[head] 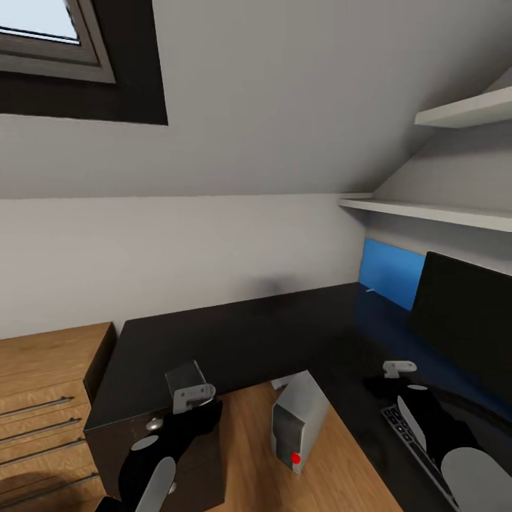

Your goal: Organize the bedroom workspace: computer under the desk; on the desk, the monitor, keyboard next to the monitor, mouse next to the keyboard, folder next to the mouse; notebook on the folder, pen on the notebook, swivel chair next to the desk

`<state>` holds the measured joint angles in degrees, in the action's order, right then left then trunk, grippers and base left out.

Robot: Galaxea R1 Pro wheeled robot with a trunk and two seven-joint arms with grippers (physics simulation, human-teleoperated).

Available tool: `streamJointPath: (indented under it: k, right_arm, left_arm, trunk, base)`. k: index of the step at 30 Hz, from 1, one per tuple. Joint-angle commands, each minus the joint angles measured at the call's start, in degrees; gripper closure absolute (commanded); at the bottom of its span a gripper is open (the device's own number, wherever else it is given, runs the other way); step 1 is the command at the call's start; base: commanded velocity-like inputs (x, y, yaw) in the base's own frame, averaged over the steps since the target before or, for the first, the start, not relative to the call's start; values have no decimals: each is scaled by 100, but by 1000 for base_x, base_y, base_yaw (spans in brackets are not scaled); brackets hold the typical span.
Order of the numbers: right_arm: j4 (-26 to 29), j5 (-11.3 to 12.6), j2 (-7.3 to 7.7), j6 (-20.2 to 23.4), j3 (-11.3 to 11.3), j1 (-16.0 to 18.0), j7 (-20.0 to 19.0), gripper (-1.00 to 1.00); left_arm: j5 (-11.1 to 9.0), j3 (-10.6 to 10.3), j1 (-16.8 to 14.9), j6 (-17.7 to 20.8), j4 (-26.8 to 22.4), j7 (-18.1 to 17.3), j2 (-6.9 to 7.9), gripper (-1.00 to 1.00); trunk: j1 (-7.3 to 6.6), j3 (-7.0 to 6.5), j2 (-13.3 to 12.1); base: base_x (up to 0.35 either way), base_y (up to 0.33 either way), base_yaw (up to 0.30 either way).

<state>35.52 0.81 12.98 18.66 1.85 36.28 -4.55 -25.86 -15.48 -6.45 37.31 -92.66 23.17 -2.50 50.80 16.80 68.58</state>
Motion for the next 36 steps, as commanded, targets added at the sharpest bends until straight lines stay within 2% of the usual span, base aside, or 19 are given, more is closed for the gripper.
streamJointPath:
  k: [1, 13, 18, 20, 23, 26, 36]
  right_arm:
    - [9, 7, -4, 32, 18, 2, -29, 100]
    - [-5, -80, -6, 48, 9, 10, -23, 100]
    - [-291, -142, -8, 80, 4, 87, -19, 100]
    - [-418, -187, -11, 141, 2, 165, -15, 100]
    - [-588, -430, -25, 321, 0, 271, -12, 100]
    - [-620, -497, -30, 363, -1, 291, -12, 100]
    - [-634, -535, -40, 378, -1, 301, -11, 100]
  left_arm:
    - [-60, -6, -5, 13, -7, 56, -1, -100]
    - [-59, 0, -5, 15, -7, 56, 4, -100]
    - [-59, 8, -5, 28, -7, 56, 12, -100]
    - [-63, 12, -5, 29, -7, 56, 12, -100]
    - [-66, 17, -5, 30, -7, 56, 13, -100]
    - [-68, 18, -5, 30, -7, 56, 13, -100]
    - [-68, 18, -7, 30, -7, 56, 10, -100]
  trunk:
    - [2, 8, 4]
    - [2, 8, 4]
    - [2, 8, 4]
    - [2, 8, 4]
    - [2, 8, 4]
    - [2, 8, 4]
    - [2, 8, 4]
  base:
    - [234, 0, 0]
    - [144, 0, 0]
    - [34, 0, 0]
    - [7, 0, 0]
    - [2, 0, 0]
    - [0, 0, 0]
    - [0, 0, 0]
